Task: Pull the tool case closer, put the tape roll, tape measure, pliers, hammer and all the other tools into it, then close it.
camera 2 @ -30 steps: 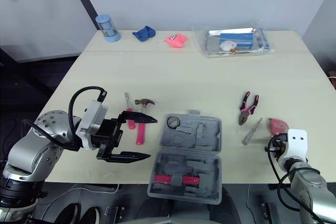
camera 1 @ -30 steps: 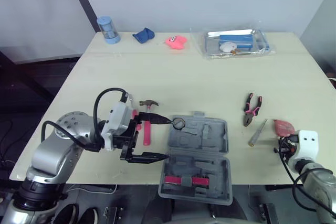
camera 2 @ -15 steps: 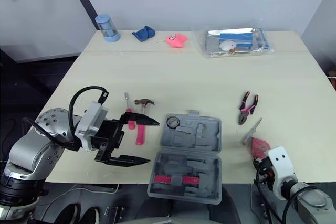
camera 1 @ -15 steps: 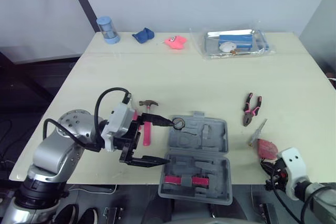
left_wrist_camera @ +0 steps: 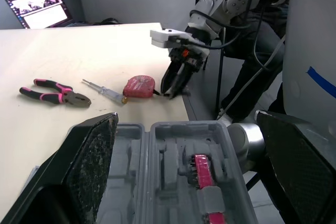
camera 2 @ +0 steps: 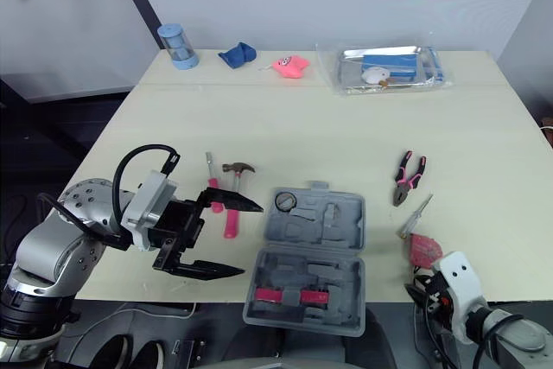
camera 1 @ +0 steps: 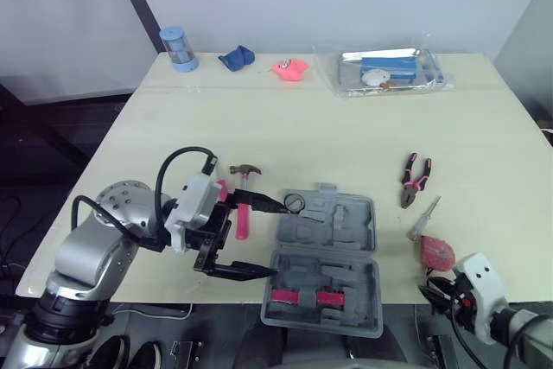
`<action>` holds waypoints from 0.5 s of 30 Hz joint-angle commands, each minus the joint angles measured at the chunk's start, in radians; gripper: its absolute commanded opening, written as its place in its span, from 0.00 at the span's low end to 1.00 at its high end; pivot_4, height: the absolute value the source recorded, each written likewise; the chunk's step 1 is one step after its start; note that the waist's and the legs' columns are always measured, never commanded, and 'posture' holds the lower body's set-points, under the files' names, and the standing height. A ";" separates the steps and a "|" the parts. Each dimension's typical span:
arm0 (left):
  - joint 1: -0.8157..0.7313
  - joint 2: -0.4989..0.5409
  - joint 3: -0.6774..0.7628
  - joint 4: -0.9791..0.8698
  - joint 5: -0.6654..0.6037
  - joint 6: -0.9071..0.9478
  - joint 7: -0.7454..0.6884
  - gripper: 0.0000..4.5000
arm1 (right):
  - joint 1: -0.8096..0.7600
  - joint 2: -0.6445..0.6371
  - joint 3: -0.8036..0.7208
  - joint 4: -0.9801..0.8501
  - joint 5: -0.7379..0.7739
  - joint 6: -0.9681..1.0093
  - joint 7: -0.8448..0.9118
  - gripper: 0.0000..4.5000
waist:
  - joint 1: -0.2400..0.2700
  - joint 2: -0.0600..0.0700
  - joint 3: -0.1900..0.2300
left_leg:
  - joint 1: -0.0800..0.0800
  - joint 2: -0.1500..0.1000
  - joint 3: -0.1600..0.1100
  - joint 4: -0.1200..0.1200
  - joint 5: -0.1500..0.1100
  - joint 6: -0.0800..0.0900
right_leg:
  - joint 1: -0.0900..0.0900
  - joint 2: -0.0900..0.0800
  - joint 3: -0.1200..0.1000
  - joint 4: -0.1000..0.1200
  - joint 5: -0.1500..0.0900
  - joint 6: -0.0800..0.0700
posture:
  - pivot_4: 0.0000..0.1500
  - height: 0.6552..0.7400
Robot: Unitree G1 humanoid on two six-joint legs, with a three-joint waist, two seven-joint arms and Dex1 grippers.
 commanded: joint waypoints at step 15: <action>-0.007 0.010 0.033 0.041 -0.015 -0.042 -0.030 1.00 | -0.230 -0.114 -0.100 0.489 -0.055 -0.669 0.470 0.99 | -0.003 -0.004 0.003 | 0.001 0.000 0.001 0.001 0.000 0.000 | 0.000 0.000 0.000 -0.001 0.000 0.000 | 1.00 1.00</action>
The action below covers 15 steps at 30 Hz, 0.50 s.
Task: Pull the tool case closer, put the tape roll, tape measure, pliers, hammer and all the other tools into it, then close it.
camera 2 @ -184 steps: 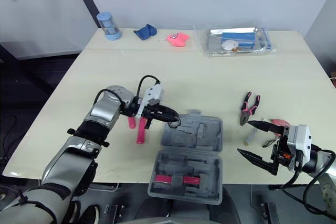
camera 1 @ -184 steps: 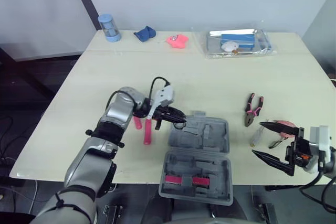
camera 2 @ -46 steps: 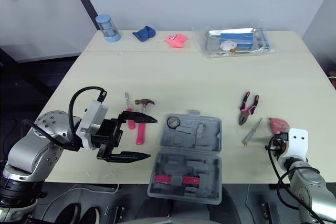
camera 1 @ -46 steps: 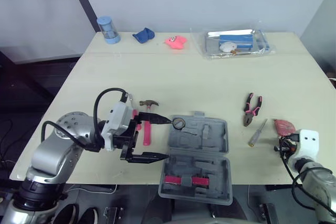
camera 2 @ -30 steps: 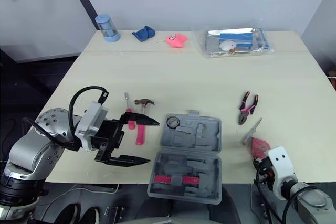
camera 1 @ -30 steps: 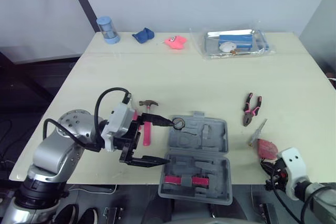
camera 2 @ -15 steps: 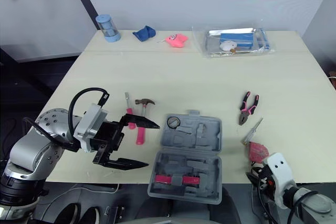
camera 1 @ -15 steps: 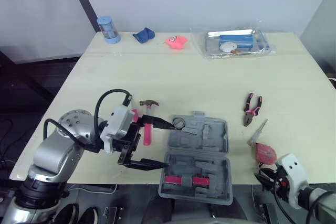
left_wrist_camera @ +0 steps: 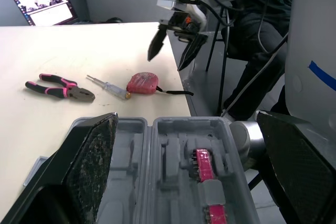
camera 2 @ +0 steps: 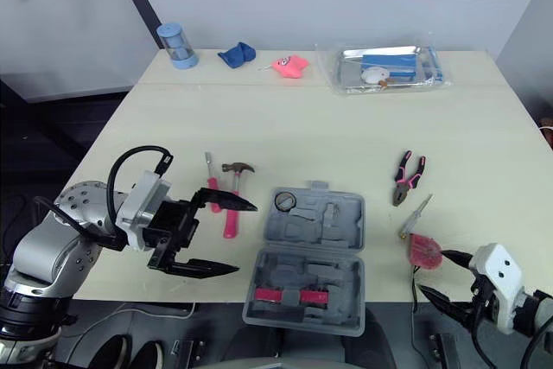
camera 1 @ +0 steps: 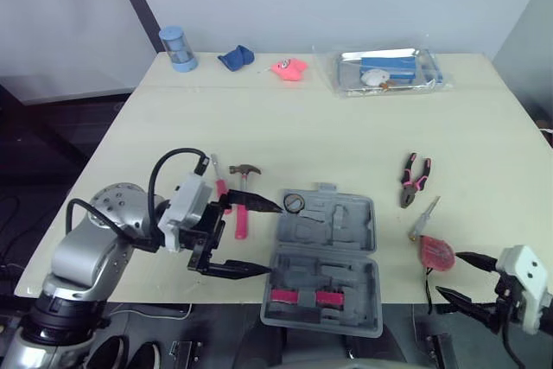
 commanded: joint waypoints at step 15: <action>-0.008 0.002 0.015 -0.037 -0.019 -0.008 0.009 1.00 | -0.398 -0.089 0.207 0.583 -0.146 -0.445 0.259 0.99 | 0.000 0.001 0.002 | 0.000 0.000 0.000 0.000 0.000 0.000 | 0.000 0.000 0.000 0.001 0.000 0.000 | 1.00 1.00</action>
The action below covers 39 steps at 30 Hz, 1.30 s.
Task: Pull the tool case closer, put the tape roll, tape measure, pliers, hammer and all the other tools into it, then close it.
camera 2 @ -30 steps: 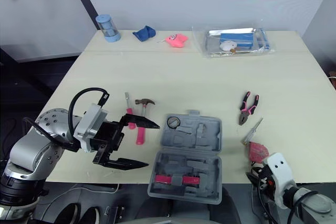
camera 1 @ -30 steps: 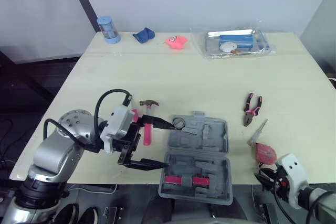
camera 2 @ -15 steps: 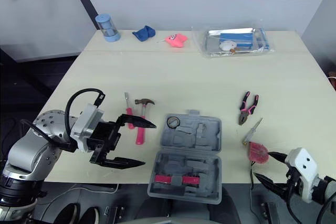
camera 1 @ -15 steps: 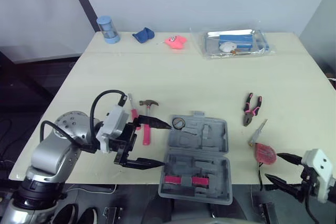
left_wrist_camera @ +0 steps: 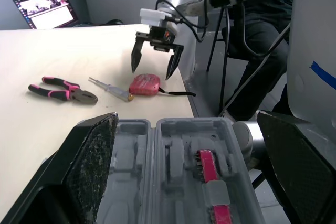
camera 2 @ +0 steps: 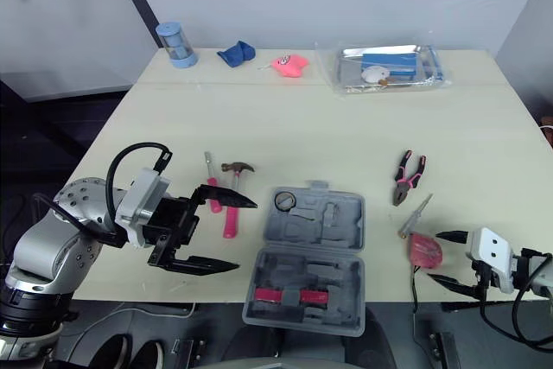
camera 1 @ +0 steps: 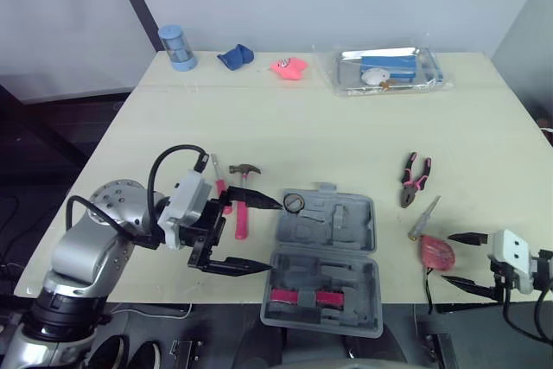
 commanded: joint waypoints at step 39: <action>-0.010 -0.018 -0.003 -0.020 -0.008 -0.023 0.006 1.00 | -0.099 -0.060 0.079 0.026 -0.023 0.016 -0.024 0.64 | 0.001 0.000 0.000 | 0.000 0.000 0.000 0.000 0.000 0.000 | 0.000 0.000 0.000 0.000 0.000 0.000 | 1.00 1.00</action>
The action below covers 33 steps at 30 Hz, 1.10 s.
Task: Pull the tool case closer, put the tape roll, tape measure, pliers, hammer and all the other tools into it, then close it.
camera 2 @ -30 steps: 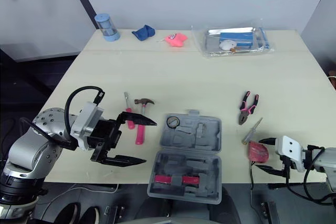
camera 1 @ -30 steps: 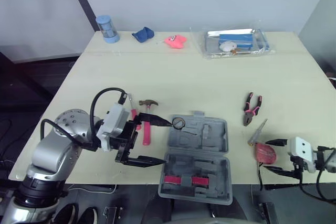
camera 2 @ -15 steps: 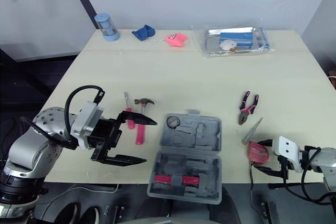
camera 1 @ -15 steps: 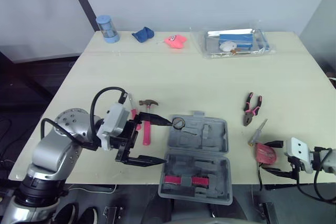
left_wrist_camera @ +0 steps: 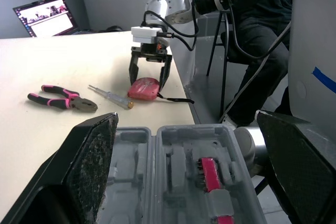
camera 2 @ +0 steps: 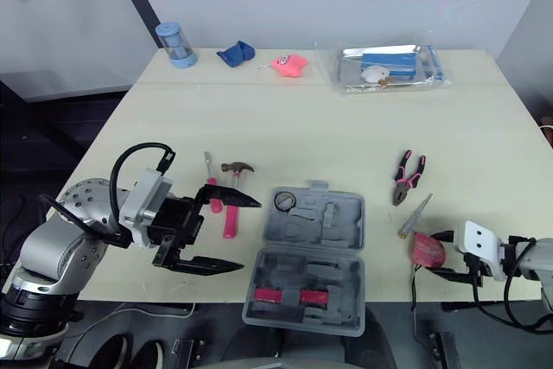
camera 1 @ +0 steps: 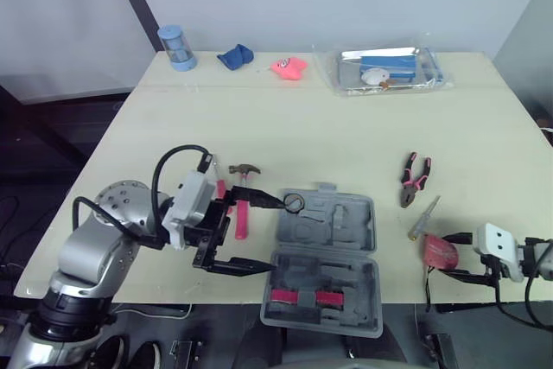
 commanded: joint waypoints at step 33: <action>0.171 -0.027 0.173 0.078 0.008 -0.053 0.162 1.00 | -0.656 0.009 0.610 -0.634 -0.320 1.002 -0.015 0.64 | 0.004 0.004 0.004 | -0.006 0.000 -0.003 0.000 0.000 0.000 | -0.007 0.000 -0.003 0.000 0.000 0.000 | 1.00 1.00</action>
